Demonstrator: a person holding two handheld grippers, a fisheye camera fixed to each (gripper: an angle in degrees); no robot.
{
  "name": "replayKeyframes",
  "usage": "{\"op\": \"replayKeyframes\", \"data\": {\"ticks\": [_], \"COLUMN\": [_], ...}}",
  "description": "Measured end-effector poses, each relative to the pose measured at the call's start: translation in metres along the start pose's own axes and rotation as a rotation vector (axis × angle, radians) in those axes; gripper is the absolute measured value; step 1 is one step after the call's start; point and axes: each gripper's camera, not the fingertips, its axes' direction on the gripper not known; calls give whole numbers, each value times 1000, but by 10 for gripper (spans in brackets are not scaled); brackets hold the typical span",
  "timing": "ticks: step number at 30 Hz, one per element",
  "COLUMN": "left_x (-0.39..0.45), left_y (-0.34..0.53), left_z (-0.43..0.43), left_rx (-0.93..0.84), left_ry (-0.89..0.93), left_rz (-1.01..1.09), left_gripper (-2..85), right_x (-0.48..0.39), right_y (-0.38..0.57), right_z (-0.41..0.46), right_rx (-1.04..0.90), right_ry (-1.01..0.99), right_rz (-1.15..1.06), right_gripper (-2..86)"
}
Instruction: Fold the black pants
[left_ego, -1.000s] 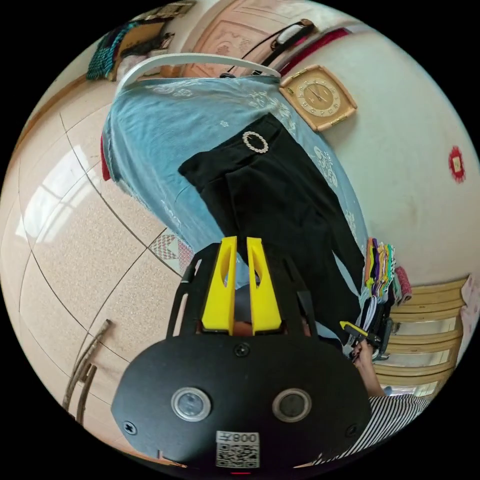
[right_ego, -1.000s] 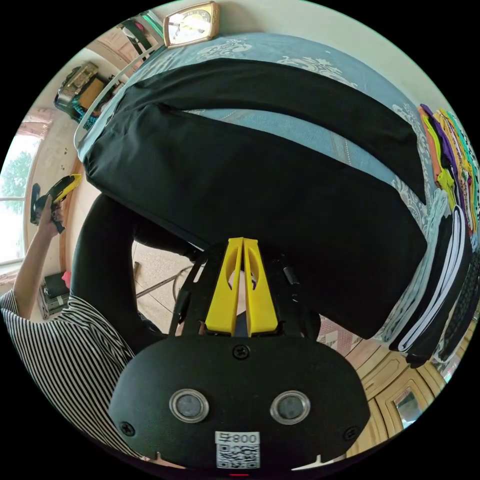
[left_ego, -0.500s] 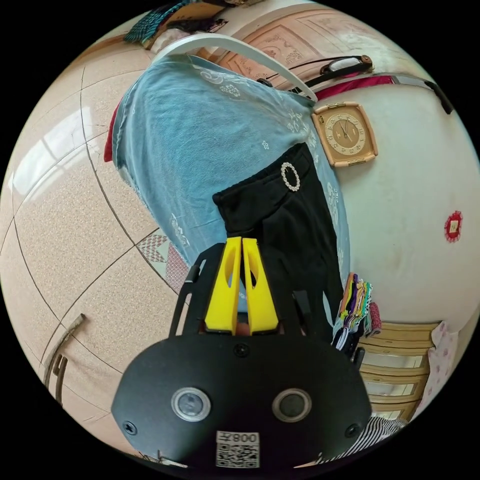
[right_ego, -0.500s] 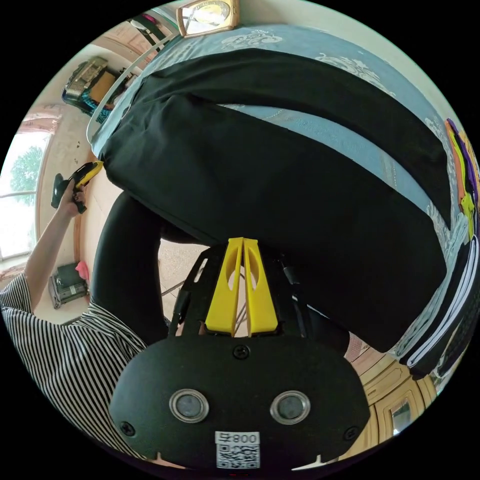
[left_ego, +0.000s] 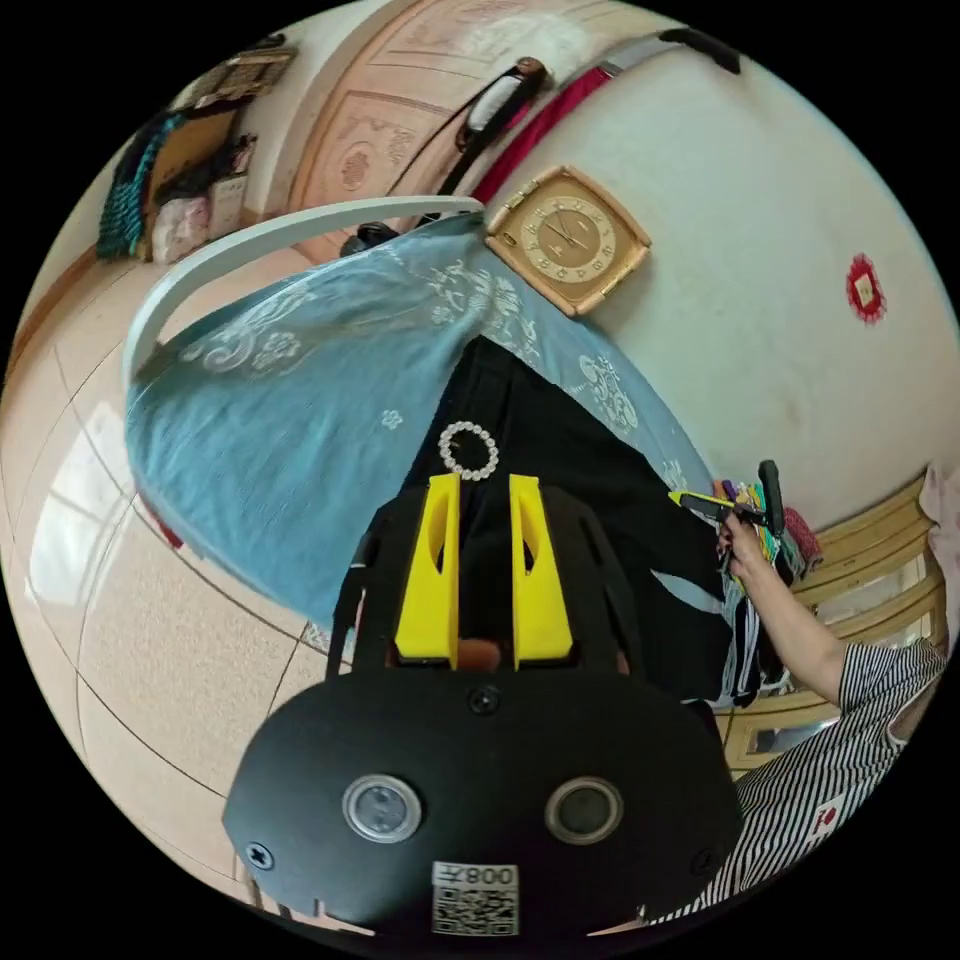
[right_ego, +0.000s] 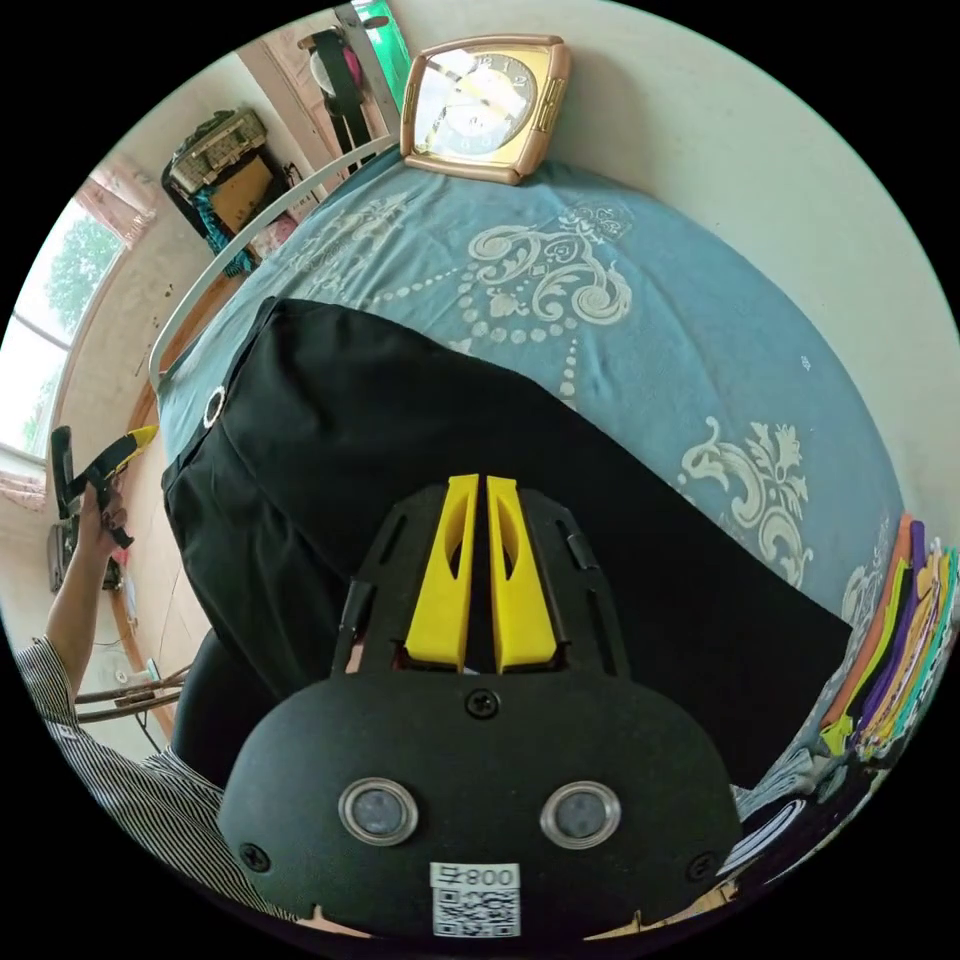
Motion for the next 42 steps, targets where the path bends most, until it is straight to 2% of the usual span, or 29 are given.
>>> {"op": "replayKeyframes", "data": {"ticks": [4, 8, 13, 18, 23, 28, 33, 36, 40, 42], "left_x": [20, 16, 13, 20, 17, 5, -10, -23, -56, -70], "left_y": [-81, -149, -175, -181, -196, -189, -171, -148, -90, -59], "left_z": [61, 111, 158, 146, 124, 151, 127, 104, 63, 45], "left_rx": [-72, -124, -260, -174, -73, -174, -82, -70, -62, -72], "left_ry": [-48, -86, -235, -216, -129, -257, -157, -123, -30, -40], "left_rz": [125, 103, 144, 201, 192, 180, 157, 148, 71, 27], "left_gripper": [88, 90, 47, 13, 11, 24, 49, 67, 77, 84], "right_x": [2, 0, -8, -19, -11, -13, 0, 11, 3, -14], "right_y": [-47, -64, -76, -84, -96, -96, -66, -38, 22, 52], "right_z": [17, 33, 54, 52, 24, 51, 35, 37, 28, 25], "right_rx": [-46, -67, -88, -126, -37, -119, -13, -46, -14, -5], "right_ry": [15, 88, 143, 201, 154, 172, 67, 26, -89, -169], "right_rz": [-59, -100, -135, -201, -142, -143, -112, -77, -57, -75], "right_gripper": [64, 75, 52, 7, 1, 3, 15, 22, 27, 33]}}
